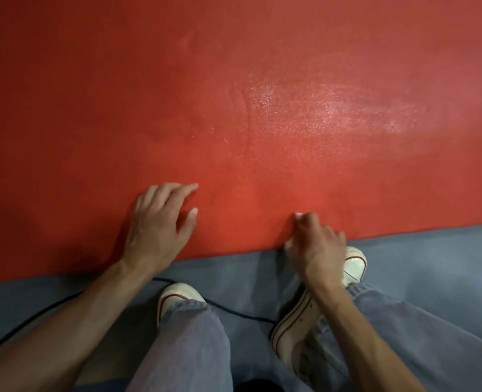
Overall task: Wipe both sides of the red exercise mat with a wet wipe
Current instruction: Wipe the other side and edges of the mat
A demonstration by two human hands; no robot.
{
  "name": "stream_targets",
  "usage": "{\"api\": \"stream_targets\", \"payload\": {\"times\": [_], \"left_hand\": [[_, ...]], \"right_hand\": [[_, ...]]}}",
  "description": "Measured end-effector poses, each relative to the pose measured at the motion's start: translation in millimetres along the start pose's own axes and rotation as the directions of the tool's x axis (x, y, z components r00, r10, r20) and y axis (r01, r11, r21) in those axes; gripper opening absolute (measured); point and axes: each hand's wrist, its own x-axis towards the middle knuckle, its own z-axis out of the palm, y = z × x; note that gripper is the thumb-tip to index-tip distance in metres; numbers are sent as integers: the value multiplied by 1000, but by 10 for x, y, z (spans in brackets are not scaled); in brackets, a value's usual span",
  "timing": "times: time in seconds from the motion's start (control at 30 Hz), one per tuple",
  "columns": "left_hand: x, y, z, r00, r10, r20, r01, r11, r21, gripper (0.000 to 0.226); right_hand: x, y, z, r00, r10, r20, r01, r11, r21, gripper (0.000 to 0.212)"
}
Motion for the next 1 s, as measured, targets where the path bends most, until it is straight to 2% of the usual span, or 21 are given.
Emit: {"api": "stream_targets", "payload": {"times": [0.07,0.13,0.17,0.23,0.3,0.37,0.43,0.5,0.6,0.67,0.8,0.87,0.93,1.0], "left_hand": [[-112,44,51,1000,-13,15,13,1000,-18,41],[-177,122,105,999,-29,21,30,998,-48,39],[-198,166,128,999,-28,30,30,998,-64,38],[-218,237,171,998,-17,57,22,995,-95,35],[-232,257,181,996,-24,84,34,992,-123,33],[-244,228,164,996,-42,74,52,988,-143,30],[-254,200,146,997,-59,43,65,986,-152,28],[-256,171,135,996,-79,29,82,984,-158,27],[-245,184,152,994,-100,48,108,975,-193,27],[-207,249,162,992,-108,73,122,967,-226,28],[-153,329,152,981,-174,90,190,955,-226,28],[-133,322,124,971,-227,79,239,945,-224,27],[-136,334,91,968,-239,79,251,945,-211,28],[-122,389,95,975,-205,84,217,959,-182,30]], "right_hand": [[43,142,-30,991,127,-48,-126,992,27,16],[2,-68,41,987,155,-43,-152,986,71,16],[-56,-255,87,994,110,-16,-108,990,88,22],[-187,-724,185,995,-92,45,86,988,127,32],[-297,-1090,232,941,-328,86,314,938,144,27],[-203,-1110,223,905,-412,106,393,905,164,29],[-41,-813,147,941,-323,98,310,942,128,32],[139,-429,50,987,-153,41,149,985,87,27],[184,-316,25,1000,22,-1,-22,988,150,19],[103,-626,130,1000,-2,16,-1,981,196,15],[11,-1240,222,964,-245,100,203,927,317,15],[99,-1269,169,962,-236,135,167,904,395,22],[191,-1201,68,952,-203,231,67,870,488,28],[242,-1073,-22,908,-215,360,-27,826,563,20]]}}
